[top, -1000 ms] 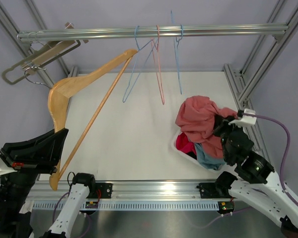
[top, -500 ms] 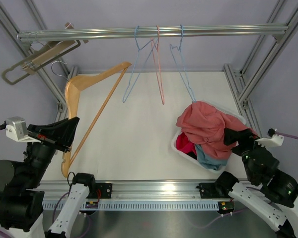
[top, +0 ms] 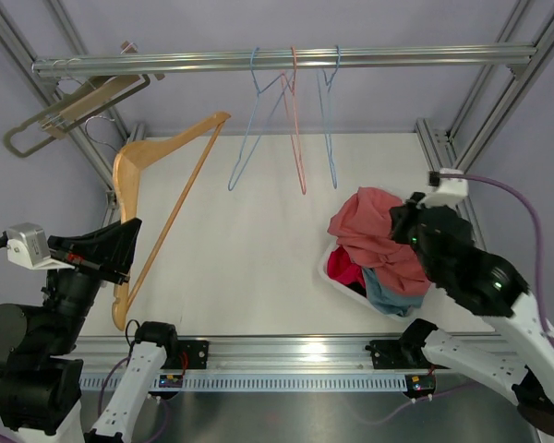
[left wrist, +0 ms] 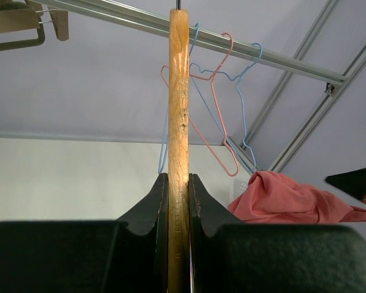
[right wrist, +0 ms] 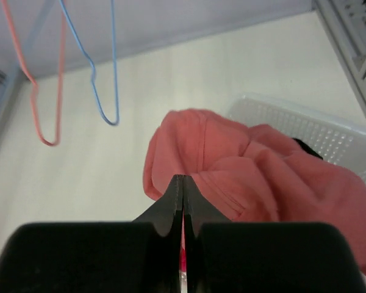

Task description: Remove the t-shirt from the hanger

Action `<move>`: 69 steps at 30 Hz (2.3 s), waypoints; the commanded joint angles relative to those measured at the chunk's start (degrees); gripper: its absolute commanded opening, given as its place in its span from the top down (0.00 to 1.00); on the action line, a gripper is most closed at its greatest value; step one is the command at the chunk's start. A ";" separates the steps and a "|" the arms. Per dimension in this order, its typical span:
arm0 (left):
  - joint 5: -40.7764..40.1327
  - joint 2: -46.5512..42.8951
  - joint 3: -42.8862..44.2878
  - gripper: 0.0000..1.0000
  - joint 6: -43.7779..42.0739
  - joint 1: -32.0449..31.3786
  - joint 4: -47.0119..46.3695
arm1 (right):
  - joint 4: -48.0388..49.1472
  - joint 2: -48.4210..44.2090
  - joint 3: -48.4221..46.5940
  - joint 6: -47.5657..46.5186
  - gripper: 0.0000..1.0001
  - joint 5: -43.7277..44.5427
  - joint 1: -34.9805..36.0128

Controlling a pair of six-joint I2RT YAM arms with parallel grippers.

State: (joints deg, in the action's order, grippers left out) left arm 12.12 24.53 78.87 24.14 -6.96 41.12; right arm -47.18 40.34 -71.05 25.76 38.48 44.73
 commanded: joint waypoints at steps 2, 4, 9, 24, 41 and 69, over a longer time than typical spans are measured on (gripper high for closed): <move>-1.66 -0.72 -0.12 1.00 -1.73 0.02 -4.21 | 5.31 7.29 8.53 -0.98 1.00 -6.82 -4.02; -1.92 -0.10 -0.03 1.00 -2.08 0.02 -4.21 | 11.01 7.91 16.76 2.70 1.00 -12.78 -12.41; -3.24 1.39 0.32 1.00 -3.05 0.02 -4.30 | 23.43 5.73 40.22 19.39 1.00 -25.02 -19.86; -3.77 13.42 4.00 1.00 -4.45 0.02 -5.61 | 10.99 -17.67 31.98 13.54 0.03 -22.22 -19.77; -2.36 39.36 14.11 1.00 -8.58 0.02 -15.81 | 7.10 -17.05 11.27 0.70 0.01 -34.43 -19.77; -9.66 36.55 -10.75 0.97 -11.40 -3.85 -31.63 | 11.49 -15.29 13.65 3.59 0.00 -44.53 -19.86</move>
State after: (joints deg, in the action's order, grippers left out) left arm 3.81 62.65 69.41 13.45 -9.98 9.21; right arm -37.91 24.84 -57.56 29.43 -1.93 25.12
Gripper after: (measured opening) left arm 0.141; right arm 0.993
